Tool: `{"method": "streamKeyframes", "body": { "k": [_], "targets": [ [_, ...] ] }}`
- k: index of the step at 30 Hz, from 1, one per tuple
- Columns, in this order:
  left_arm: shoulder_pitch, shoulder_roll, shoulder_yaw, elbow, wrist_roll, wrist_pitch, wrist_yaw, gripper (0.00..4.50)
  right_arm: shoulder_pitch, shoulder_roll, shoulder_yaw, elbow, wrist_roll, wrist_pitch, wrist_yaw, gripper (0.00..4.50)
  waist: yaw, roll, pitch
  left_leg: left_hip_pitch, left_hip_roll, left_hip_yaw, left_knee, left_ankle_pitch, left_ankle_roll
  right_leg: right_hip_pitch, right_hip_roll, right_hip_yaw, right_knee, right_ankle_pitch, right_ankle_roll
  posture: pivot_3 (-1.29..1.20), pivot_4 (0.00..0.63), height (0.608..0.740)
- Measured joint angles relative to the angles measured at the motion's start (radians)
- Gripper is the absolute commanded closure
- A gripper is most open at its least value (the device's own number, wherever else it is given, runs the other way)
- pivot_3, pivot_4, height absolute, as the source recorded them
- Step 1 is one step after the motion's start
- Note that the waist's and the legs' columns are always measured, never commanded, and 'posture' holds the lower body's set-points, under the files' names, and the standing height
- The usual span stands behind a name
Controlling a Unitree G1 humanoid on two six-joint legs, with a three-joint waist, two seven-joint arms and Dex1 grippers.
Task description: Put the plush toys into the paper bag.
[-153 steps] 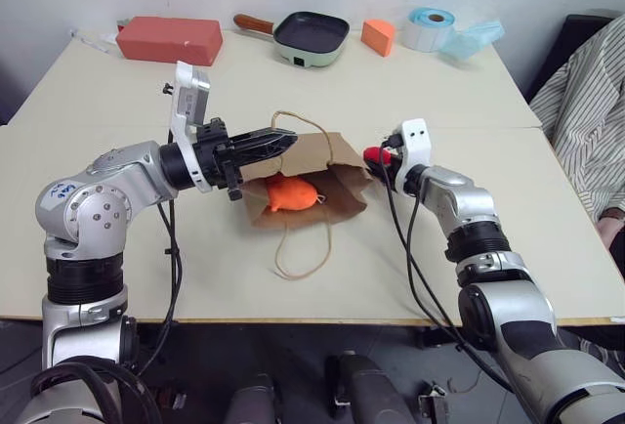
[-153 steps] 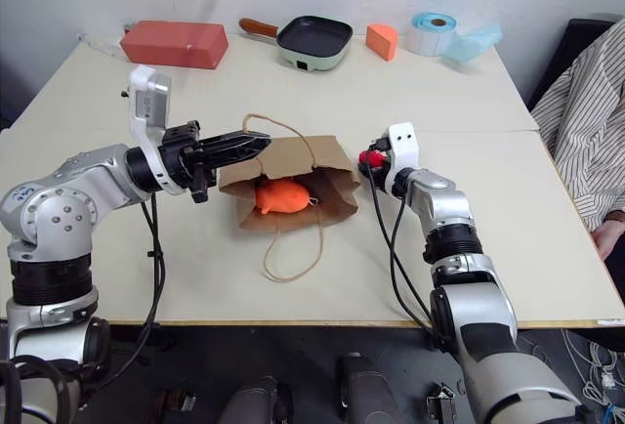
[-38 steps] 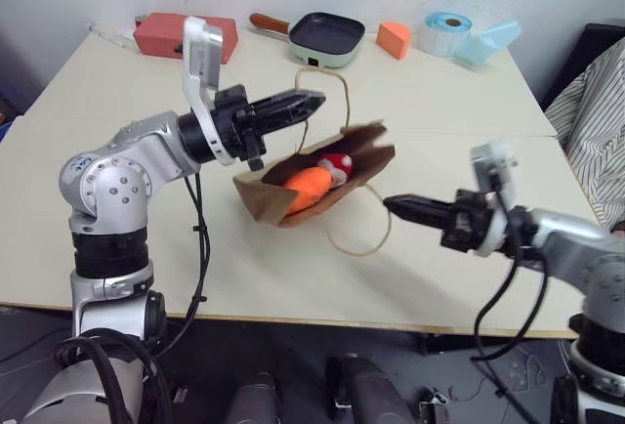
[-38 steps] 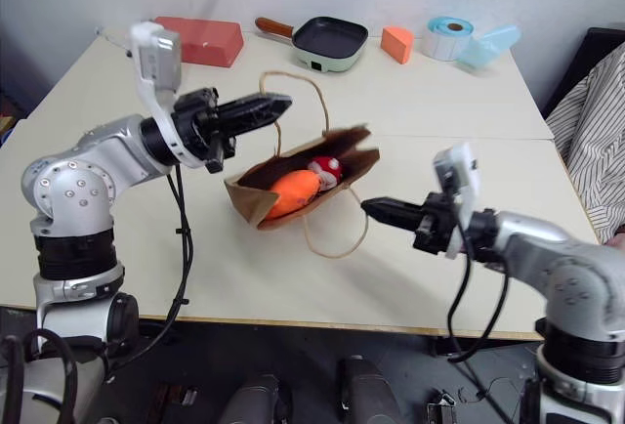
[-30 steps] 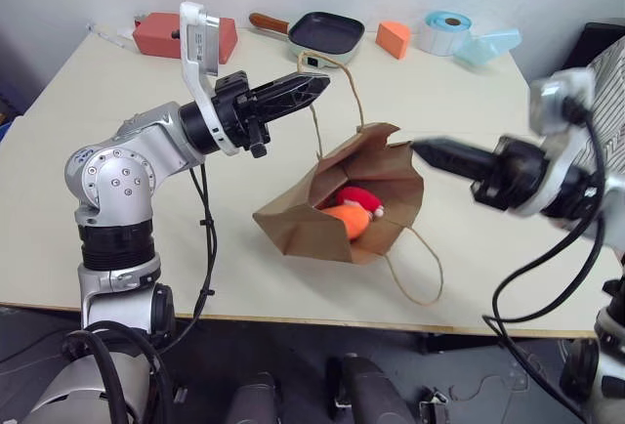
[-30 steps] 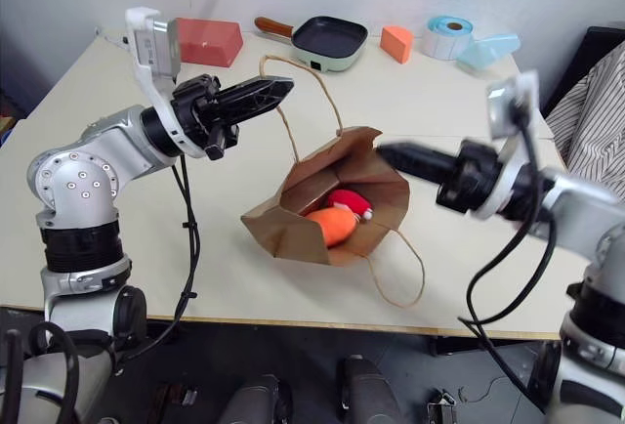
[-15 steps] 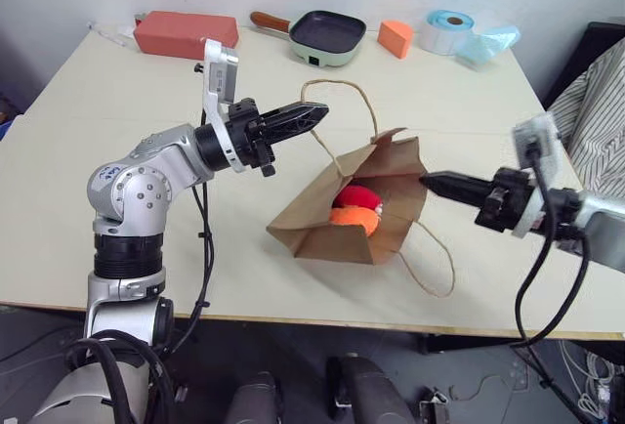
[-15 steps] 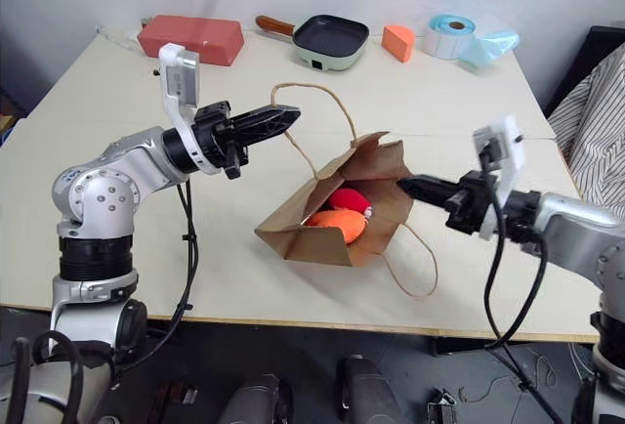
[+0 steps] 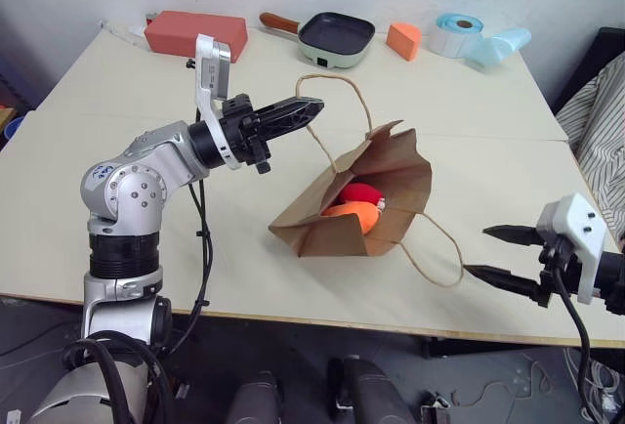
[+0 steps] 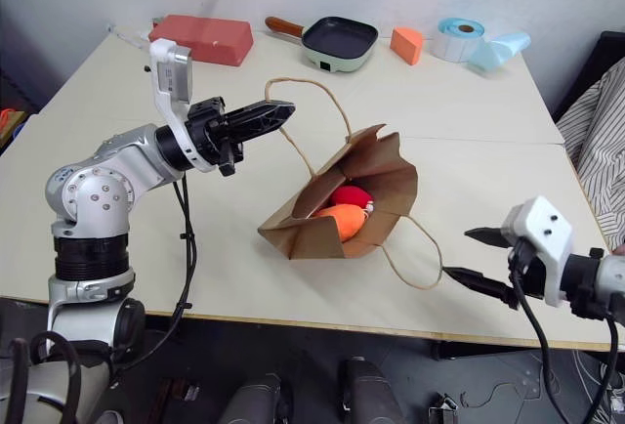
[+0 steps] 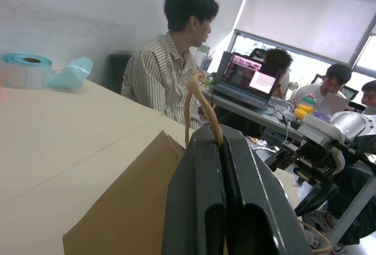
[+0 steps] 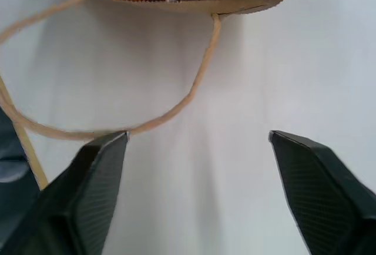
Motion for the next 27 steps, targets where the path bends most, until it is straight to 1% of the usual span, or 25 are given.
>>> {"method": "streamKeyframes", "body": {
  "k": [2, 6, 9, 11, 14, 17, 19, 23, 25, 27],
  "targets": [
    [0.000, 0.001, 0.000, 0.000, 0.000, 0.001, -0.002, 4.50, 0.045, 0.008, 0.004, 0.001, -0.083, -0.111, 0.037, 0.02, 0.000, 0.000, 0.000, 0.000, 0.000, 0.000, 0.000, 0.000, 0.000, 0.000, 0.000, 0.000, 0.000, 0.000, 0.000, 0.00, 0.150, 0.740],
    [0.000, 0.003, 0.001, 0.001, 0.000, 0.001, -0.008, 4.50, 0.084, 0.075, 0.017, 0.006, -0.217, -0.357, 0.078, 0.02, -0.001, 0.000, 0.000, 0.001, 0.000, 0.001, 0.000, 0.000, 0.000, 0.000, 0.000, 0.001, 0.001, 0.000, 0.000, 0.00, 0.150, 0.740],
    [-0.001, 0.004, 0.001, 0.001, 0.000, 0.002, -0.008, 4.50, 0.067, 0.119, 0.050, 0.025, -0.279, -0.489, 0.073, 0.02, -0.003, 0.000, 0.000, 0.002, 0.000, 0.002, 0.000, 0.000, -0.001, 0.000, 0.000, 0.002, 0.002, 0.000, 0.000, 0.00, 0.150, 0.740],
    [-0.001, 0.005, 0.000, 0.002, 0.000, 0.003, -0.009, 4.50, 0.018, 0.167, 0.076, 0.017, -0.276, -0.504, 0.040, 0.02, -0.005, 0.000, 0.000, 0.003, 0.000, 0.003, 0.000, 0.000, -0.001, 0.000, 0.000, 0.003, 0.003, 0.000, 0.000, 0.00, 0.150, 0.740],
    [-0.007, 0.006, 0.000, 0.004, 0.000, 0.003, -0.011, 4.50, -0.044, 0.193, 0.128, -0.016, -0.279, -0.511, 0.003, 0.65, -0.004, 0.000, 0.000, 0.004, 0.000, 0.004, 0.000, 0.001, -0.002, 0.000, 0.001, 0.004, 0.005, 0.000, 0.000, 0.00, 0.150, 0.740],
    [-0.012, 0.006, 0.000, 0.007, 0.000, 0.003, -0.011, 4.50, -0.078, 0.216, 0.179, -0.016, -0.322, -0.553, -0.016, 1.75, -0.002, 0.000, 0.000, 0.004, 0.000, 0.004, 0.001, 0.001, -0.002, 0.000, 0.001, 0.004, 0.004, 0.000, 0.000, 0.00, 0.150, 0.740],
    [-0.012, 0.006, 0.000, 0.009, 0.002, 0.003, -0.011, 4.50, -0.116, 0.229, 0.200, -0.013, -0.322, -0.562, -0.031, 2.44, -0.004, 0.000, 0.000, 0.004, 0.000, 0.005, 0.001, 0.001, -0.002, 0.000, 0.001, 0.005, 0.005, 0.000, 0.000, 0.00, 0.150, 0.740],
    [-0.013, 0.006, -0.001, 0.009, 0.004, 0.001, -0.015, 4.50, -0.223, 0.225, 0.194, -0.019, -0.244, -0.501, -0.042, 3.84, -0.005, 0.000, 0.000, 0.006, 0.000, 0.006, 0.001, 0.001, -0.002, 0.000, 0.001, 0.006, 0.006, 0.000, 0.000, 0.00, 0.150, 0.740],
    [-0.014, 0.008, -0.001, 0.011, 0.010, -0.001, -0.018, 4.50, -0.295, 0.192, 0.188, -0.027, -0.168, -0.438, -0.041, 4.48, -0.006, 0.000, 0.000, 0.006, 0.000, 0.006, 0.001, 0.001, -0.002, 0.000, 0.001, 0.006, 0.006, 0.000, 0.000, 0.00, 0.150, 0.740],
    [-0.016, 0.010, -0.001, 0.015, 0.015, -0.004, -0.020, 4.50, -0.400, 0.162, 0.163, -0.028, -0.085, -0.365, -0.048, 4.48, -0.008, 0.000, 0.000, 0.006, 0.000, 0.006, 0.001, 0.001, -0.002, 0.000, 0.001, 0.006, 0.007, 0.000, 0.000, 0.00, 0.150, 0.740]
  ]
}}
